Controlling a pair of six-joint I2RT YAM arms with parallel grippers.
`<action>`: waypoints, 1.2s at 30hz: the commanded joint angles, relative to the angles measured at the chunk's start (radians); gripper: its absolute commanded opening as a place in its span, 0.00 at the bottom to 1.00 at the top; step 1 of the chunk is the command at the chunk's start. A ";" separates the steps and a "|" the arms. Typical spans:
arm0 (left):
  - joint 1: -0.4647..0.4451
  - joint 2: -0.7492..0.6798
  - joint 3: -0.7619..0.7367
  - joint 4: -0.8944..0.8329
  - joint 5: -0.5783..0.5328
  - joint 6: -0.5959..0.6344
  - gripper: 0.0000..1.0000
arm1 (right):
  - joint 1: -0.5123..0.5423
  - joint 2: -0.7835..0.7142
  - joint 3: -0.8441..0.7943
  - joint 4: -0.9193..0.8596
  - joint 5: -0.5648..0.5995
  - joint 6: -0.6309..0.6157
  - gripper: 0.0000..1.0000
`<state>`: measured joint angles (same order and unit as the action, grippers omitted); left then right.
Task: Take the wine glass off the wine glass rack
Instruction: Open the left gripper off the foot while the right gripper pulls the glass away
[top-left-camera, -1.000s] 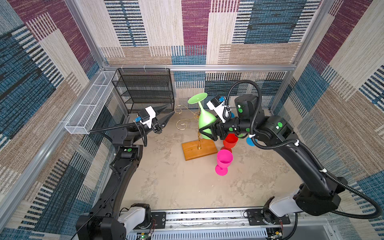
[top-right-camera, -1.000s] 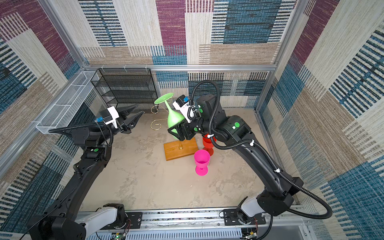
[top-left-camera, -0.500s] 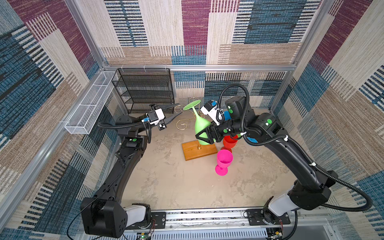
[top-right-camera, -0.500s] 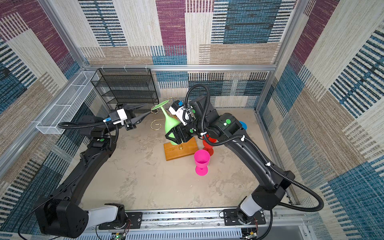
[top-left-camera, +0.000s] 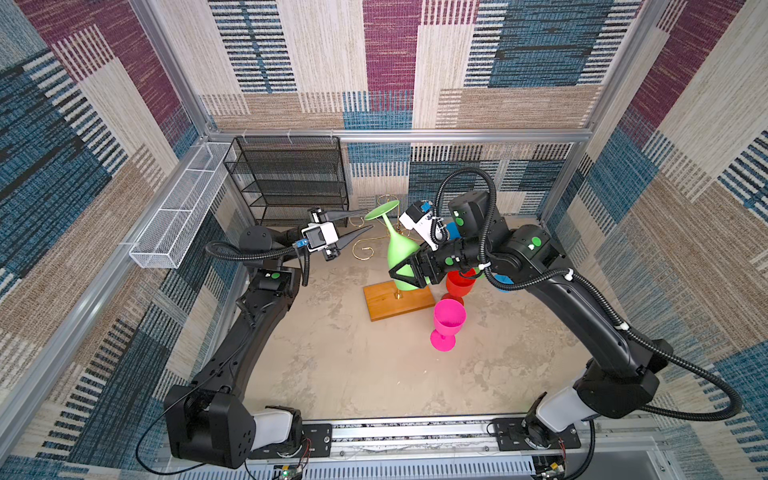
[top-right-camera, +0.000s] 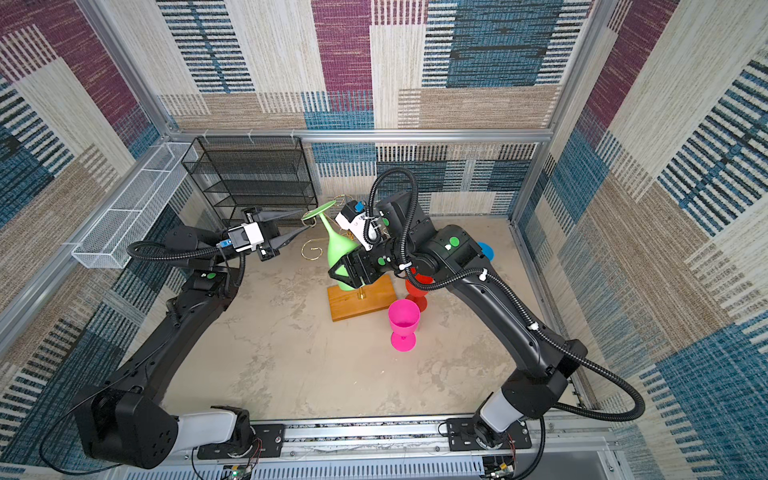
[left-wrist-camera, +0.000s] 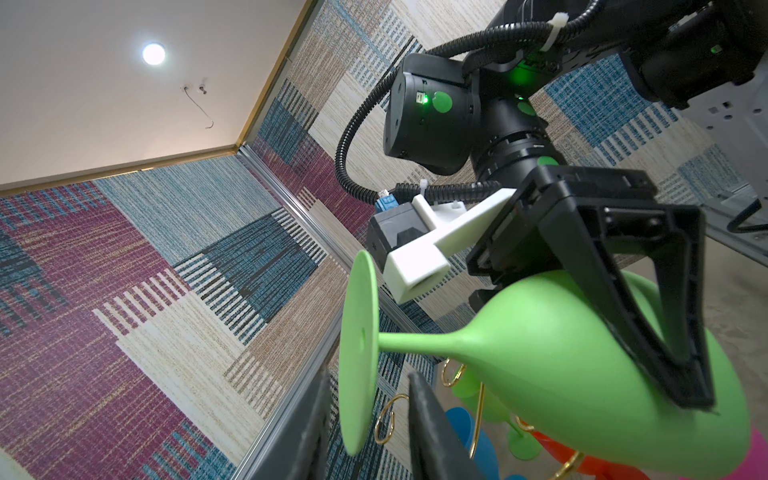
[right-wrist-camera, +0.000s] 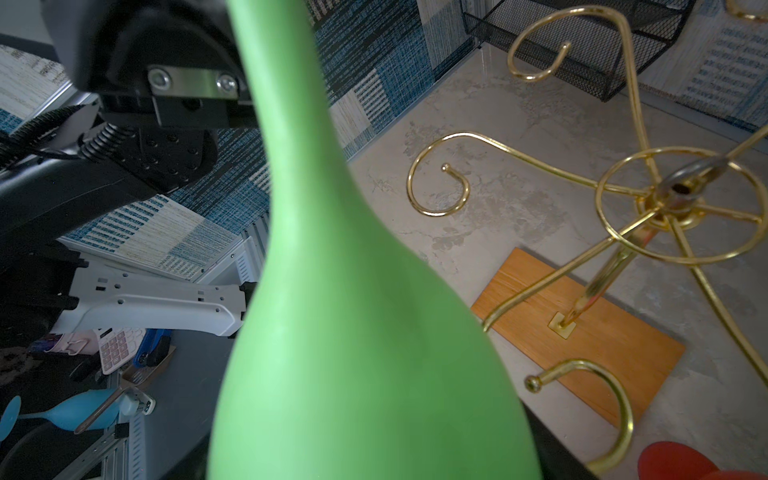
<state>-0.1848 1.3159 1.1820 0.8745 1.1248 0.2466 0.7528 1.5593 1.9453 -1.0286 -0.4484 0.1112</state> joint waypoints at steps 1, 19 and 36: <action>-0.010 0.007 0.013 0.017 -0.025 0.035 0.33 | 0.003 -0.001 -0.002 0.026 -0.010 0.020 0.29; -0.036 -0.004 0.008 0.038 -0.114 0.032 0.00 | 0.002 -0.038 -0.016 0.094 0.000 0.034 0.64; -0.035 -0.173 -0.140 -0.150 -0.576 -0.393 0.00 | -0.104 -0.350 -0.218 0.459 0.119 0.104 1.00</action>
<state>-0.2199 1.1664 1.0588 0.7635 0.6682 -0.0319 0.6598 1.2446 1.7630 -0.6708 -0.3405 0.1860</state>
